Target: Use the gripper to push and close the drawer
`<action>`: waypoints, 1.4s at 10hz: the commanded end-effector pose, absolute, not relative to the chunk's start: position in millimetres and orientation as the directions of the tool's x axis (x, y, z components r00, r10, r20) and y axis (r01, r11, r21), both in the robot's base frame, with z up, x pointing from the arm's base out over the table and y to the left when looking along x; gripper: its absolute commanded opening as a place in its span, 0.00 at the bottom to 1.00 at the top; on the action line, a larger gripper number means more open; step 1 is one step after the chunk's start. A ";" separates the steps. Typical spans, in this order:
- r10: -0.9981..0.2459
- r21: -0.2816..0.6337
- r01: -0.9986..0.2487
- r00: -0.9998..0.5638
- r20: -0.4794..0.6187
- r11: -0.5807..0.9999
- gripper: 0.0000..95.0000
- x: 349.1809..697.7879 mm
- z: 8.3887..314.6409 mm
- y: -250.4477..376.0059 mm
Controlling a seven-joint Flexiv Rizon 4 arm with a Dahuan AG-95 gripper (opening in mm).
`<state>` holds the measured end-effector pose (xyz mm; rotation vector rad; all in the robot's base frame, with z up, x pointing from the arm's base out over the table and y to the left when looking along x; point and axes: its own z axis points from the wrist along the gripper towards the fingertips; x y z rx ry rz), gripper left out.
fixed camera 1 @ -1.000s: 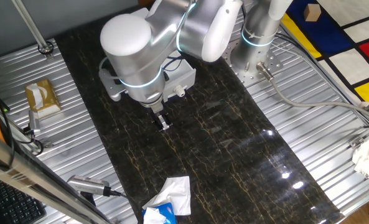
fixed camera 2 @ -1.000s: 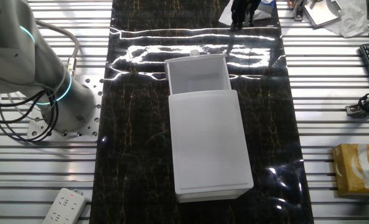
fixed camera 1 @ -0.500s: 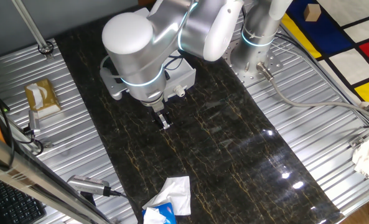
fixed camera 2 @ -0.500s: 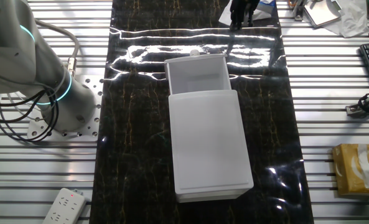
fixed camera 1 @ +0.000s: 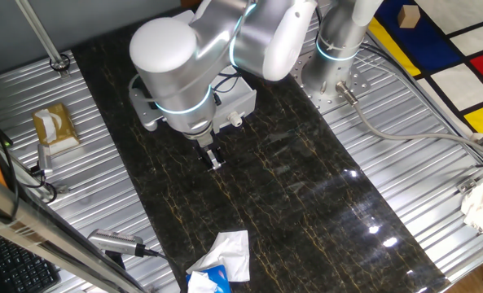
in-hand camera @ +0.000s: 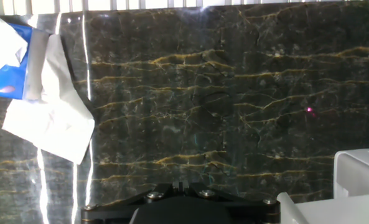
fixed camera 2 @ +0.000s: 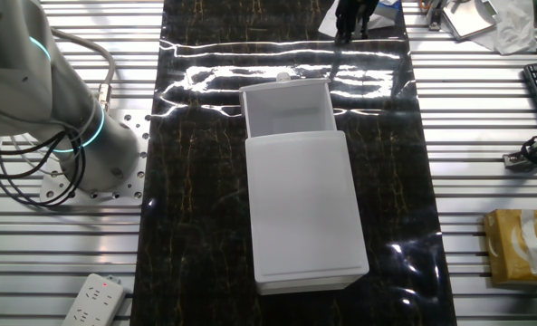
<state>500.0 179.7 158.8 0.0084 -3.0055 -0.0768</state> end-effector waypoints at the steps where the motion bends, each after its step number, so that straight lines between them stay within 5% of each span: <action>1: -0.013 0.049 -0.007 -0.991 0.131 0.999 0.00 498.8 159.1 179.2; 8: -0.021 0.048 -0.014 -0.987 0.157 0.999 0.00 498.8 159.1 179.2; 14: -0.021 0.024 -0.019 -0.993 0.117 1.000 0.00 424.2 126.6 182.0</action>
